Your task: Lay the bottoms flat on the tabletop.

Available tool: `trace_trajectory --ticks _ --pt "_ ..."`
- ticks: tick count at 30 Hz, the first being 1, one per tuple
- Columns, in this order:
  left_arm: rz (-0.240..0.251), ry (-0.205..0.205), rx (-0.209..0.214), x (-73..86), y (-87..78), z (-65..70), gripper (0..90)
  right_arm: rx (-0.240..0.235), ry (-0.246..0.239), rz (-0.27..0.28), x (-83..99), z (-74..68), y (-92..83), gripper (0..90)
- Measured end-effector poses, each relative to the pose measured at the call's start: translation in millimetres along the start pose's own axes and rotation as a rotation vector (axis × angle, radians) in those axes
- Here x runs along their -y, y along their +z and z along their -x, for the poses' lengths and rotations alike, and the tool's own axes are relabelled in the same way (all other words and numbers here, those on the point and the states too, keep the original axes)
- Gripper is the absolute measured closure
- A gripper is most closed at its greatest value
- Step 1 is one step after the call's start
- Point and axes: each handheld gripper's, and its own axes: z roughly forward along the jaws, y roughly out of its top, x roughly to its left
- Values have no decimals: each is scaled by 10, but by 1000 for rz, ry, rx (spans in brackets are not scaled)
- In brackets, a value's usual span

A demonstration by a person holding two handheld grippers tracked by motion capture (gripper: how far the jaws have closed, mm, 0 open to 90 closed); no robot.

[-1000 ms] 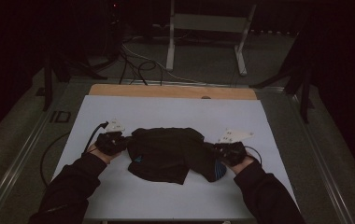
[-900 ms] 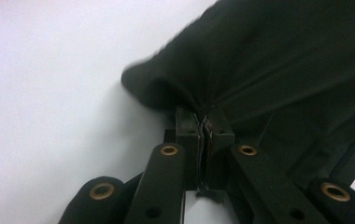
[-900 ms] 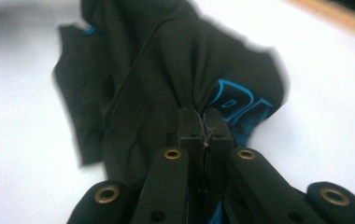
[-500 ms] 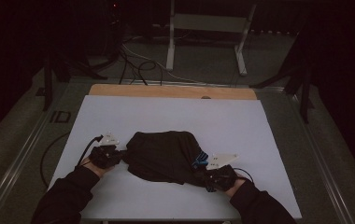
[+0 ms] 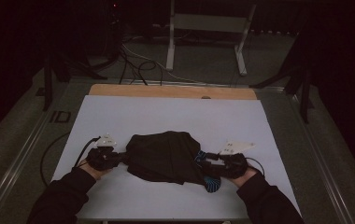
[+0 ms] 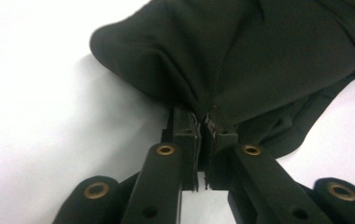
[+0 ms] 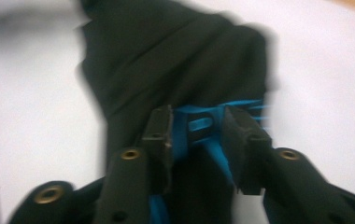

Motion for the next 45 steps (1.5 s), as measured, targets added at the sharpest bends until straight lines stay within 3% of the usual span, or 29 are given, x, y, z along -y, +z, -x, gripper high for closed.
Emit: trace_trajectory --ticks 2,3,4,5,7,11,14,16,17,18,22,26,29,31,32,39,45 --pt "22 -14 -21 -28 -42 -14 658 35 36 -2 -22 139 12 567" --pt "22 -14 -21 -28 -42 -14 603 35 36 -2 -22 139 12 567" --pt "22 -14 -21 -28 -42 -14 603 57 43 -8 -21 196 29 567" --pt "46 -45 -37 -76 -103 -66 500 50 68 -36 -3 280 105 539" --pt "51 -63 -41 -121 -133 -118 447 56 100 -71 27 337 189 537" --pt "55 -107 -41 -211 -137 -228 424 89 141 -111 100 408 355 542" --pt "49 -144 -48 -273 -67 -298 432 84 169 -129 137 430 458 550" --pt "49 -144 -48 -273 -67 -298 432 80 170 -136 146 427 492 550" --pt "17 -188 -54 -303 89 -367 436 88 161 -175 177 406 568 549" --pt "7 -208 -49 -304 140 -385 436 80 158 -185 192 391 584 549" --pt "-57 -252 -45 -275 339 -430 438 80 141 -219 256 341 627 569" --pt "-87 -254 -69 -236 465 -436 543 102 113 -221 260 292 630 631" --pt "-71 -228 -62 -231 479 -421 716 116 86 -231 249 274 635 653" --pt "-54 -227 -64 -240 471 -411 863 112 109 -222 251 282 635 661" --pt "-53 -221 -72 -249 468 -403 887 107 110 -221 253 298 632 662" --pt "-38 -205 -98 -297 432 -391 897 119 114 -225 231 332 622 667" --pt "-17 -184 -130 -373 353 -405 898 146 122 -168 121 438 486 668"
